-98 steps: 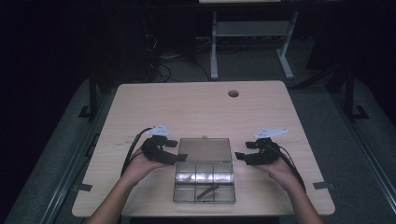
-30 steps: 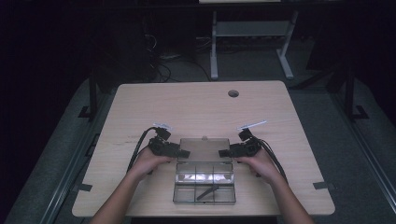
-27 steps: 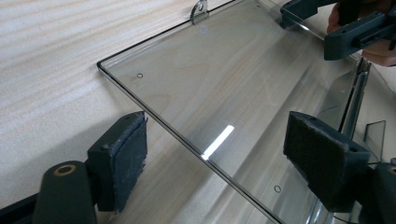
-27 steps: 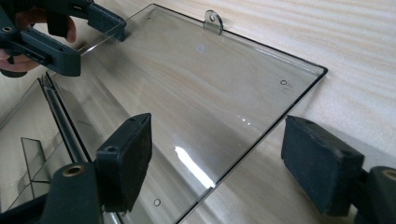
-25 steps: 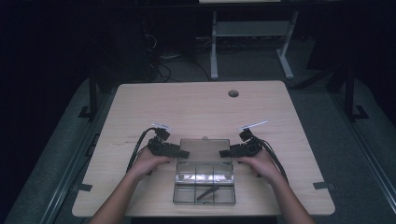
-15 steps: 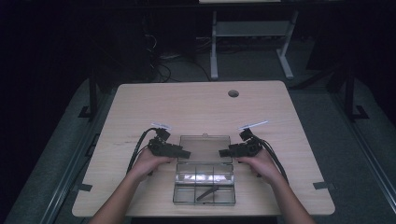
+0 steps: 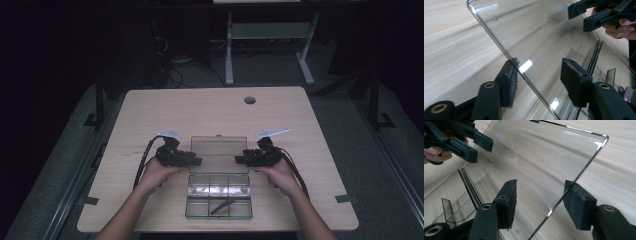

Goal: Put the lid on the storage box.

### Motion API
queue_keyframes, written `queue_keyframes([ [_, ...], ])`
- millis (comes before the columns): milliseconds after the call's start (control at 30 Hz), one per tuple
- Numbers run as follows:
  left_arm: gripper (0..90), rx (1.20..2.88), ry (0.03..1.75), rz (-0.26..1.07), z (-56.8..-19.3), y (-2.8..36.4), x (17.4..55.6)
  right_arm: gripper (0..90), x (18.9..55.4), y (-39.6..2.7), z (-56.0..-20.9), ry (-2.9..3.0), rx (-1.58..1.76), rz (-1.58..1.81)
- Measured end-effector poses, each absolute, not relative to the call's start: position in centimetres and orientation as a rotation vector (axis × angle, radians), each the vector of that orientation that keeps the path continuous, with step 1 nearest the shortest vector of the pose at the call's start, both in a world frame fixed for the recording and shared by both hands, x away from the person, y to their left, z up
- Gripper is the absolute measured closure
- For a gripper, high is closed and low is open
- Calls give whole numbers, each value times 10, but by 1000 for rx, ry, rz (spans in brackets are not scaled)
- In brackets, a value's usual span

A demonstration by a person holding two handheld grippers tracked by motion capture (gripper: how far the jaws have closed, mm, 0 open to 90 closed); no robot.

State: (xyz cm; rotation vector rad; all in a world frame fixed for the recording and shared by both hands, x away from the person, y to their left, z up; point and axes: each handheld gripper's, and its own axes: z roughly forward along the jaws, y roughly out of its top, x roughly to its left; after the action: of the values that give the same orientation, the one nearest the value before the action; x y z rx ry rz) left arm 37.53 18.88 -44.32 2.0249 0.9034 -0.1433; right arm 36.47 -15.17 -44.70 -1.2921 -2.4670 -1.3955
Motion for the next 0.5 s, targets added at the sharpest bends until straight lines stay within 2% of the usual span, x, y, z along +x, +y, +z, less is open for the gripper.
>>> queue_keyframes([
  [500,634,1964,851,-56,-426,197,369,598,356,-154,-432,-2519,-1248,-1556],
])
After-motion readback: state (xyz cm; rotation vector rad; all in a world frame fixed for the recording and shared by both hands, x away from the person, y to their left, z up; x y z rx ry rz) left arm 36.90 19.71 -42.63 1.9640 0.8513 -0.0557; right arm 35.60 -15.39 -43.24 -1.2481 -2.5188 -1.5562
